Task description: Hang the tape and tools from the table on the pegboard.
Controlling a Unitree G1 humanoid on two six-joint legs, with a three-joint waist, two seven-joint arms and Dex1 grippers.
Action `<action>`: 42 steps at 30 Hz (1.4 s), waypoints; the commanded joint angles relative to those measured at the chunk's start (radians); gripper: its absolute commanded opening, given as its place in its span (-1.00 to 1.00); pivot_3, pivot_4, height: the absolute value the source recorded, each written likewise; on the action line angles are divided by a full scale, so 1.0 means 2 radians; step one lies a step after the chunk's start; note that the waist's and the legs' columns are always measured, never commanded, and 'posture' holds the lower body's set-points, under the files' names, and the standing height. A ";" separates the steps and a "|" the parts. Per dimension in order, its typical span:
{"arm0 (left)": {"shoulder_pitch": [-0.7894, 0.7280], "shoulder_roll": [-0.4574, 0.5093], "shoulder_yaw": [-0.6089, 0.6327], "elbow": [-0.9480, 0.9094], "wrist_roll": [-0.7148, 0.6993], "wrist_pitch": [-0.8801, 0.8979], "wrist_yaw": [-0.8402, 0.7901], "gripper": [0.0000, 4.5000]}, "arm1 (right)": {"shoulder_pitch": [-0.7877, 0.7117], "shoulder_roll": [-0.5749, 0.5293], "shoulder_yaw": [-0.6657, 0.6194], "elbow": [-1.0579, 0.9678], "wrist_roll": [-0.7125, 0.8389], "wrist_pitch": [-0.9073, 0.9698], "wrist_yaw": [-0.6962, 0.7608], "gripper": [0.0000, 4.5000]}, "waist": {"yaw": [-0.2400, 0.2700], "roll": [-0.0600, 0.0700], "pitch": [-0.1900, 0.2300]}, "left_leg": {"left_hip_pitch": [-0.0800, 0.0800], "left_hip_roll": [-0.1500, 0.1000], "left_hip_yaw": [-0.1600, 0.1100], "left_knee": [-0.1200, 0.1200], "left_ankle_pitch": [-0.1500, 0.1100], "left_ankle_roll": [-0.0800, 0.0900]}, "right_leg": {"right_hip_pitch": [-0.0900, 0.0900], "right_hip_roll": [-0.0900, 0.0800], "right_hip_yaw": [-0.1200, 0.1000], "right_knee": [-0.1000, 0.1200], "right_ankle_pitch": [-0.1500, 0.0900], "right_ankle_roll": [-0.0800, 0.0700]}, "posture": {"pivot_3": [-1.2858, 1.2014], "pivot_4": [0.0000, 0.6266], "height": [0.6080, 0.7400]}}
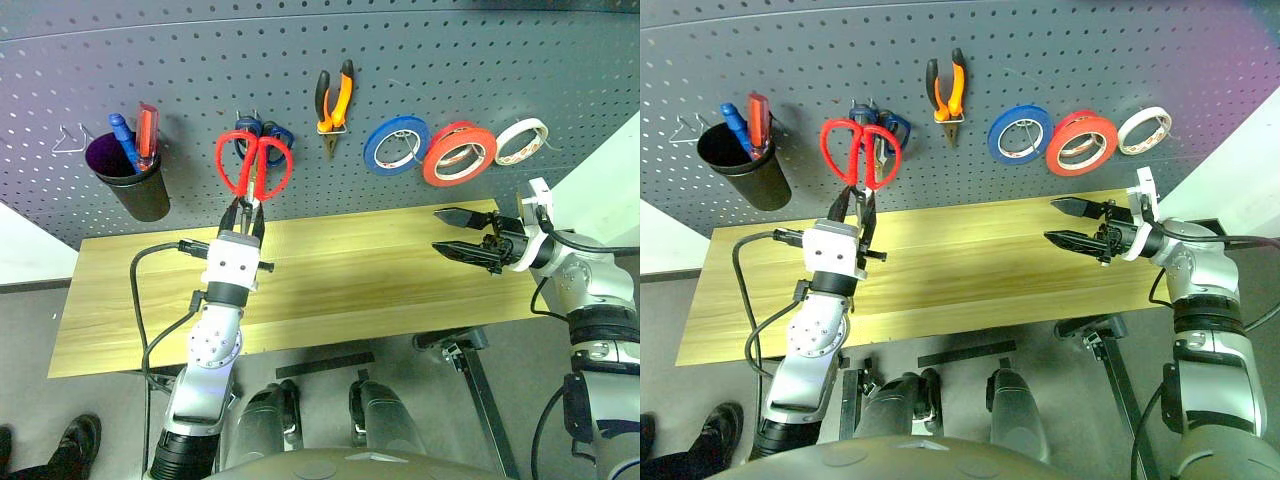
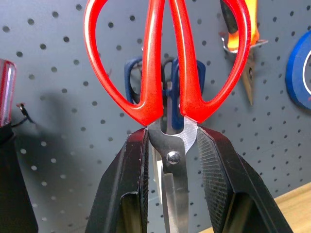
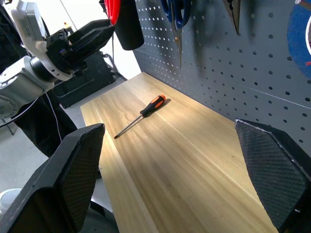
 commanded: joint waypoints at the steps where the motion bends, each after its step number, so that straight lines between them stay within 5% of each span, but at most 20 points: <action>1: -0.008 -0.001 0.003 -0.001 -0.012 -0.004 -0.009 -0.51 | -0.012 -0.005 -0.010 -0.007 0.001 -0.003 0.004 1.00 | 0.000 0.000 0.000 | 0.000 0.000 0.000 0.000 0.000 0.000 | 0.000 0.000 0.000 0.000 0.000 0.000 | -0.14 -0.25 1.00; 42: -0.111 -0.010 0.026 0.143 -0.045 -0.025 -0.015 -0.51 | 0.028 -0.002 -0.064 -0.073 0.064 0.077 -0.007 1.00 | 0.000 0.000 0.000 | 0.000 0.000 0.000 0.002 0.000 0.000 | 0.001 0.000 0.000 0.001 0.000 0.001 | -0.16 -0.29 1.00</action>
